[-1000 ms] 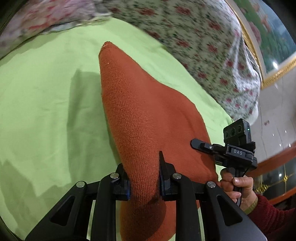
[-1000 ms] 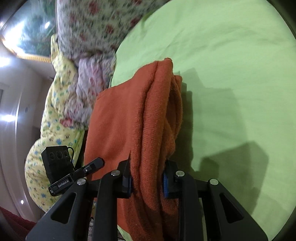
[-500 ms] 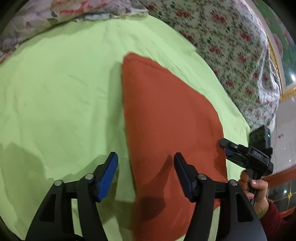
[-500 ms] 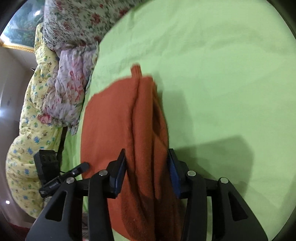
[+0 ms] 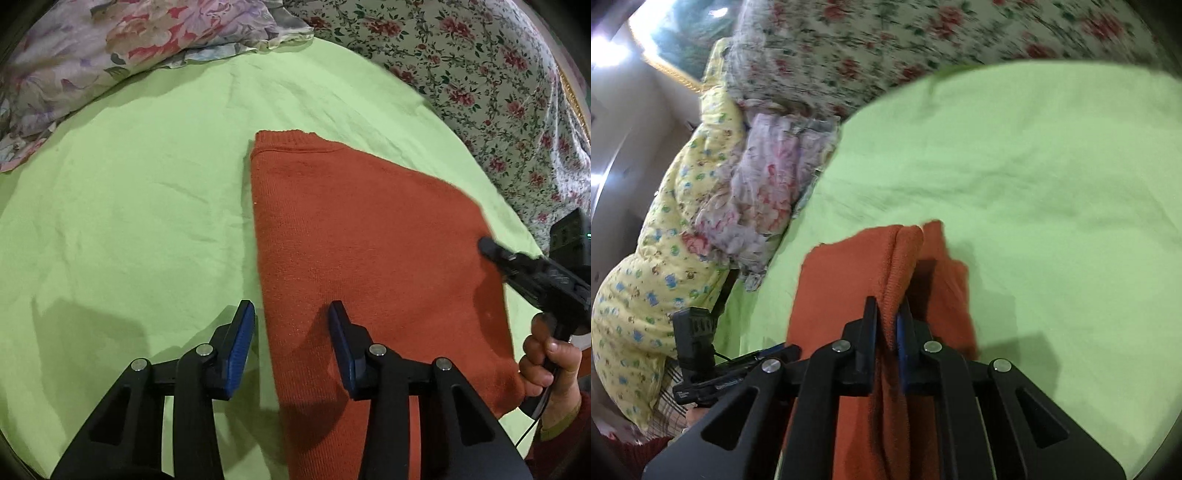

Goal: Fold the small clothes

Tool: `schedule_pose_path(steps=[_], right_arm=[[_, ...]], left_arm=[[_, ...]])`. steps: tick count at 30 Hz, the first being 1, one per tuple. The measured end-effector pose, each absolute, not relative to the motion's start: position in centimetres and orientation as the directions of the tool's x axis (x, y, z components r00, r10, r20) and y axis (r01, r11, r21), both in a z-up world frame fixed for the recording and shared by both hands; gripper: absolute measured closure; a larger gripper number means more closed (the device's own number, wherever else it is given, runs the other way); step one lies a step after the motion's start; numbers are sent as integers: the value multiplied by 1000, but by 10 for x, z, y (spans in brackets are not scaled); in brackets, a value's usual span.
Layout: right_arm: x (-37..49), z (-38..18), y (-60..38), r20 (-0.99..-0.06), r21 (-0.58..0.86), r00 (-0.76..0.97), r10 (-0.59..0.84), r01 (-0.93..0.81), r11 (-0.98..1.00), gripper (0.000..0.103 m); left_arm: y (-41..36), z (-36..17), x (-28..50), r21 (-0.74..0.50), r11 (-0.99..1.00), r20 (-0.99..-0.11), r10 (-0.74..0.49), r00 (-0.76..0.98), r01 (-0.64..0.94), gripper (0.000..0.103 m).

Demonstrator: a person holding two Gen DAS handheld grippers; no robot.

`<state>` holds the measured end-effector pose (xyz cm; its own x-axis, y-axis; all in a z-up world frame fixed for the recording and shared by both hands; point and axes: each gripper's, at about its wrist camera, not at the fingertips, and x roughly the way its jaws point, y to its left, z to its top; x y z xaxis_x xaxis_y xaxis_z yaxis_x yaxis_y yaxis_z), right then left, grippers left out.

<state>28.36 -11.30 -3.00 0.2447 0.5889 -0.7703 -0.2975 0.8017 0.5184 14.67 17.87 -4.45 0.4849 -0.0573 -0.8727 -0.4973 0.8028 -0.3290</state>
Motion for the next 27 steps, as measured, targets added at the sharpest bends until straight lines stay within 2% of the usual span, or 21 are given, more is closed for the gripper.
schedule_pose_path(steps=[3, 6, 8, 9, 16, 23, 27], right_arm=[[292, -55, -119, -827, 476, 209, 522, -235, 848, 93], [294, -74, -135, -810, 533, 189, 555, -158, 831, 93], [291, -68, -139, -807, 541, 189, 559, -141, 829, 80], [288, -63, -139, -815, 529, 191, 547, -138, 837, 78], [222, -14, -153, -806, 519, 197, 558, -220, 826, 78], [176, -25, -169, -833, 509, 158, 530, -156, 847, 78], [163, -34, -172, -837, 514, 140, 529, -135, 847, 80]], left_arm=[[179, -47, 148, -322, 805, -873, -49, 485, -498, 60], [177, -45, 149, -304, 810, -880, -36, 474, -502, 59], [175, -40, 146, -294, 814, -884, -32, 466, -501, 59], [173, -36, 143, -284, 819, -887, -28, 460, -498, 59], [142, -25, 95, -324, 847, -888, -119, 444, -420, 54], [109, -40, 74, -337, 851, -904, -173, 390, -403, 48], [93, -53, 71, -293, 878, -925, -160, 343, -380, 47]])
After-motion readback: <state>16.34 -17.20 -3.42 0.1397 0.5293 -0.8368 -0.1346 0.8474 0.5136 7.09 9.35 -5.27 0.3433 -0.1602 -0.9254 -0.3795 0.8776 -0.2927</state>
